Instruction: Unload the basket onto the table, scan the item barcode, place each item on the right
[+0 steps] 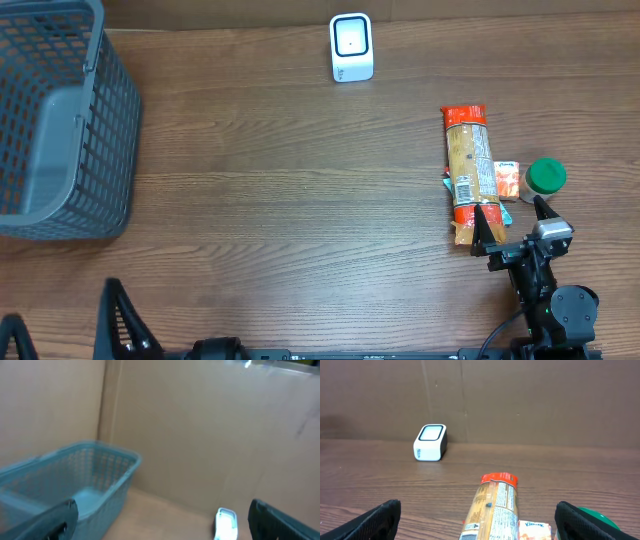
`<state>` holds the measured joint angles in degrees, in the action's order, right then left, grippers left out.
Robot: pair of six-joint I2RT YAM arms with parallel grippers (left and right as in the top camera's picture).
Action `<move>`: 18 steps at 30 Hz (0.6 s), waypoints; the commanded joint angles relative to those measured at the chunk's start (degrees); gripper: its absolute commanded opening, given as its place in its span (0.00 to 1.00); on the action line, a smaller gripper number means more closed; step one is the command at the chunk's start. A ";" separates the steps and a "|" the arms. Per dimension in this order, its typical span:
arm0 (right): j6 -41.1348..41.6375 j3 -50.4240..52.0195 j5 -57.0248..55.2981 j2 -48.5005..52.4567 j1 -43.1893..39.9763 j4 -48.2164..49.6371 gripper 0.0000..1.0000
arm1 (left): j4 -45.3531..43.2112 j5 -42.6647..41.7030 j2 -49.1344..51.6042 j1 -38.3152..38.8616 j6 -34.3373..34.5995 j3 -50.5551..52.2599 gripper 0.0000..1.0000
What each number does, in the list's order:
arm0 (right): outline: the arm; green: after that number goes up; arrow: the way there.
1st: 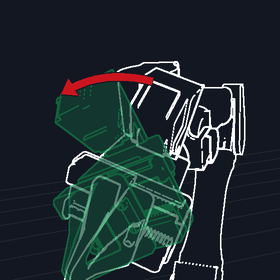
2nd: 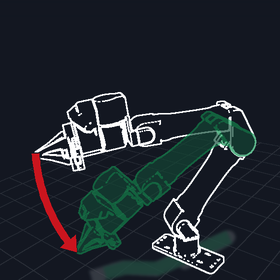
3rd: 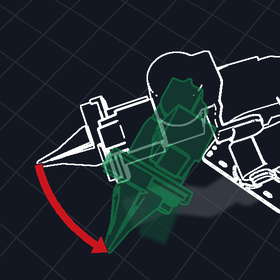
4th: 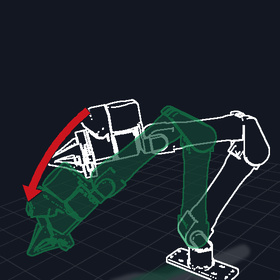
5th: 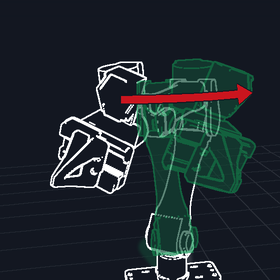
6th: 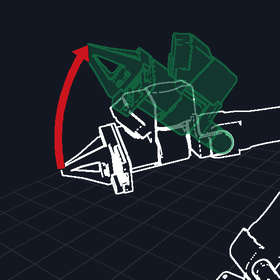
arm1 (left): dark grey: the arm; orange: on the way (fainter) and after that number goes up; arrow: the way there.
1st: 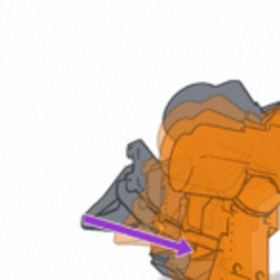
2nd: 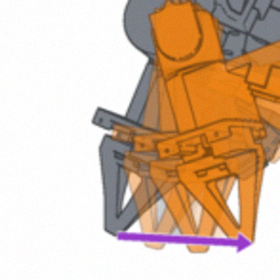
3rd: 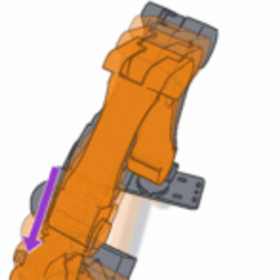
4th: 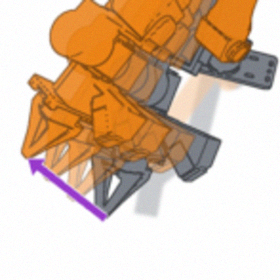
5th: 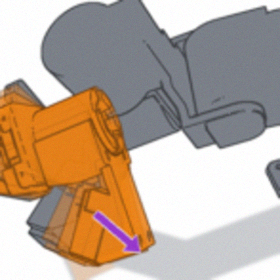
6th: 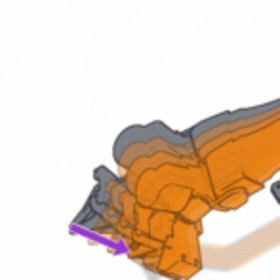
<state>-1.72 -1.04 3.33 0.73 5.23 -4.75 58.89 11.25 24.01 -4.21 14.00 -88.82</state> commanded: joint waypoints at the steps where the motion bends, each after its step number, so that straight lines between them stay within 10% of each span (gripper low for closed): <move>1: -0.15 0.59 -0.72 -0.57 -0.17 0.11 1.00 | -8.94 -5.25 -5.20 -1.16 0.81 8.55 1.00; 18: -0.15 0.59 -0.72 -0.57 -0.17 0.11 1.00 | -60.46 -9.79 -23.52 -3.28 0.85 50.62 1.00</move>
<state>-1.69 -1.04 3.36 0.73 5.23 -4.78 1.08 2.26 1.17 -7.18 14.63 -41.82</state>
